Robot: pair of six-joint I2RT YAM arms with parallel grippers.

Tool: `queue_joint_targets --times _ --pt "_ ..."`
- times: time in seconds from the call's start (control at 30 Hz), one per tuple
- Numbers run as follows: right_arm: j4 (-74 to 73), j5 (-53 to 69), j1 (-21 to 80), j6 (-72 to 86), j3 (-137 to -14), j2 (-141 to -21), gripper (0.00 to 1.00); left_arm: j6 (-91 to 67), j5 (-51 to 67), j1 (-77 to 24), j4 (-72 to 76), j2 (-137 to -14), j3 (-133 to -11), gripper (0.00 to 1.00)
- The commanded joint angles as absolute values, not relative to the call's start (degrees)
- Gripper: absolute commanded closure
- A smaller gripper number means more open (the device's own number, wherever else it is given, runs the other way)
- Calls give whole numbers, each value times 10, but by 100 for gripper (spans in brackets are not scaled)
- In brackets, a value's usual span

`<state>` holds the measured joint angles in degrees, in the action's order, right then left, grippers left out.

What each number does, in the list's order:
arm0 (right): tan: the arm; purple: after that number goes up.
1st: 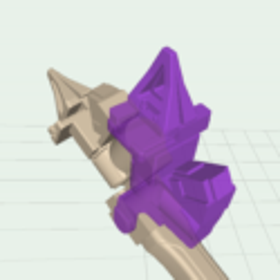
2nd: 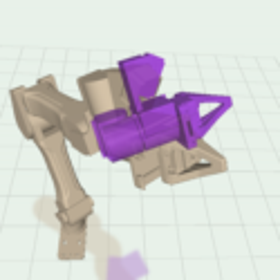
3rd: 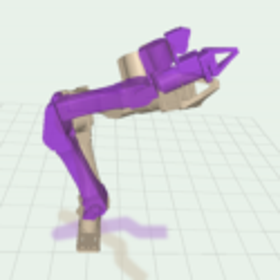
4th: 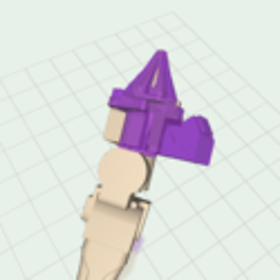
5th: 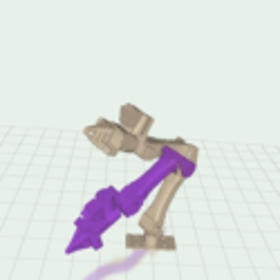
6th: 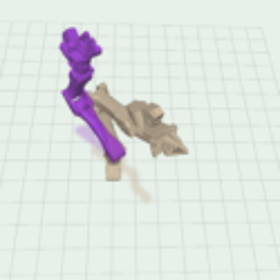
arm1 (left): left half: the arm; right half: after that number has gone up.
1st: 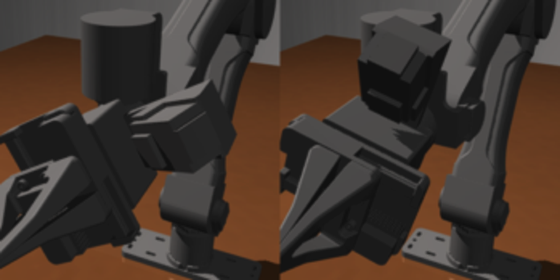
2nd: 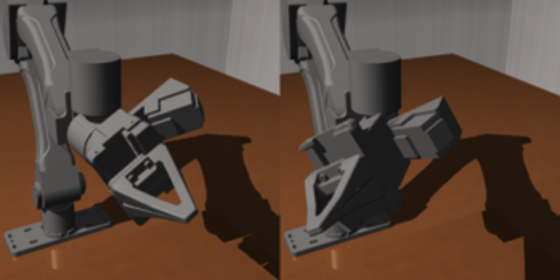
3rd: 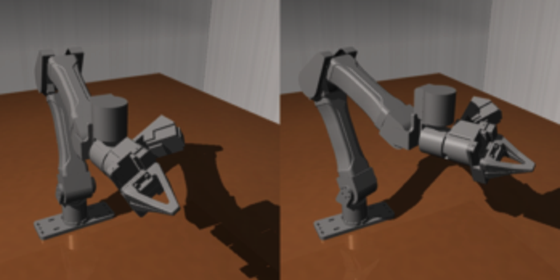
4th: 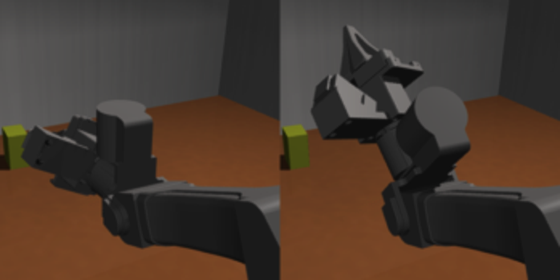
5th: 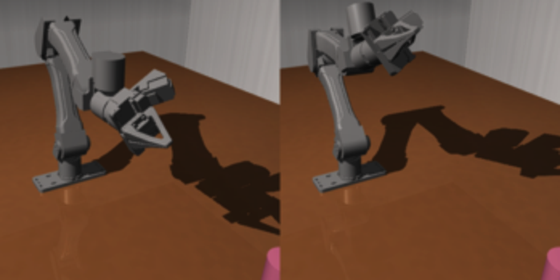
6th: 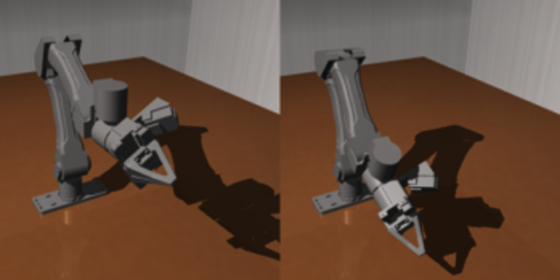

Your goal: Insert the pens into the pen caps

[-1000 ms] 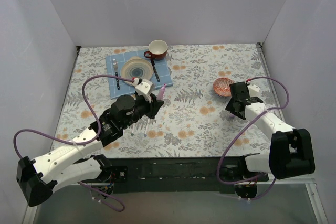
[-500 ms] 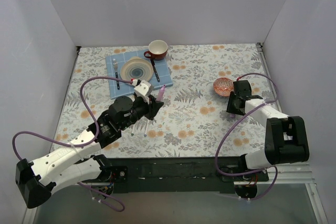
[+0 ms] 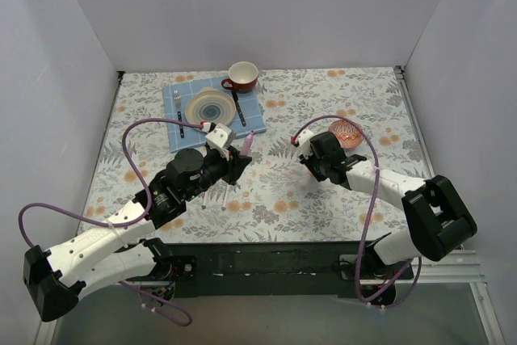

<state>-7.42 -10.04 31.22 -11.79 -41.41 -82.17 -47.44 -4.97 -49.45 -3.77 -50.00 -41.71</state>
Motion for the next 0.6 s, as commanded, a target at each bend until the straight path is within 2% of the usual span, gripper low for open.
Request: queue_joint_targets --times 0.0,0.2,0.3,0.43,0.57 --pt "-5 -88 366 -315 -374 -779 97 -476 -66 -493 -22 -477 -413 100" --pt "-133 63 380 -541 -386 -772 93 -482 -105 -493 -18 -459 -409 100" --pt "-153 51 390 -598 -385 -778 88 -476 -119 -492 -17 -446 -406 100" --pt "-159 50 397 -613 -384 -759 61 -474 -130 -493 -13 -437 -402 100" --pt "-175 34 403 -586 -397 -748 56 -473 -129 -493 -12 -438 -403 100"
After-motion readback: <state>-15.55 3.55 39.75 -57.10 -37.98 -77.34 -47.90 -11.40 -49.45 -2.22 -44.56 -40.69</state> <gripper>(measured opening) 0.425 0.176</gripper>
